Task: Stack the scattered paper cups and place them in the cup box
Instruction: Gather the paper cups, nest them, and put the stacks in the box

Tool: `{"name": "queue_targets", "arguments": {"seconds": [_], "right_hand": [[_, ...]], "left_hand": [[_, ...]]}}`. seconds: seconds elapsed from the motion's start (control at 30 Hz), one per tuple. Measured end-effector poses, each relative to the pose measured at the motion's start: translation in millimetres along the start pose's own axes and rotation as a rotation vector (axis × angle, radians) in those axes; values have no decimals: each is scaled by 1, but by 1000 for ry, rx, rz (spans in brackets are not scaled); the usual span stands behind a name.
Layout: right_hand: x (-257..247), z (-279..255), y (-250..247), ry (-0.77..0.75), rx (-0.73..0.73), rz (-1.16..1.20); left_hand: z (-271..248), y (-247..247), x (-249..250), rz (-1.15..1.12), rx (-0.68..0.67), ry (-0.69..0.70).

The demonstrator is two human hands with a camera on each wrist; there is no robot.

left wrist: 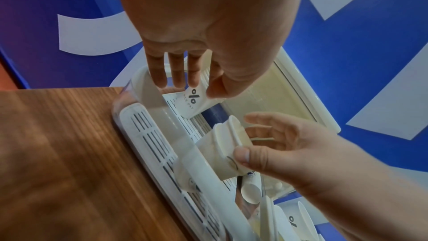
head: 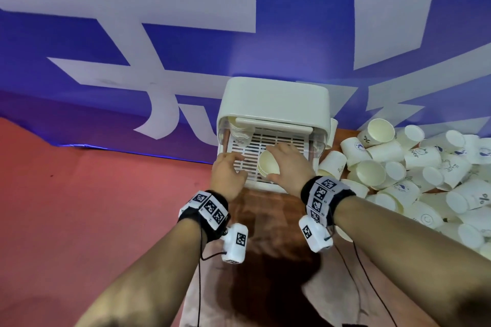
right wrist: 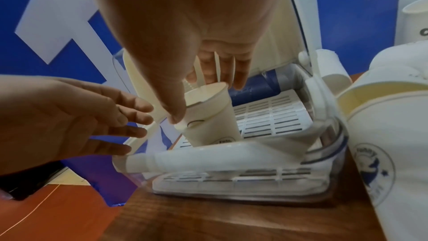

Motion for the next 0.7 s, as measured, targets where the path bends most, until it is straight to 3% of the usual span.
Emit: {"name": "queue_targets", "arguments": {"seconds": [0.4, 0.7], "right_hand": [[2, -4, 7, 38, -7, 10], [7, -58, -55, 19, 100, 131]], "left_hand": [[-8, -9, 9, -2, -11, 28], [-31, -10, 79, 28, -1, 147]]}}
Point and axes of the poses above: each hand's wrist, its own z-axis towards the middle knuckle, its own y-axis out of the palm, x = y × z, the point moved 9 cm from there along z, towards the middle knuckle, and after that the axes turned 2 degrees about z, right-handed, at the moved point
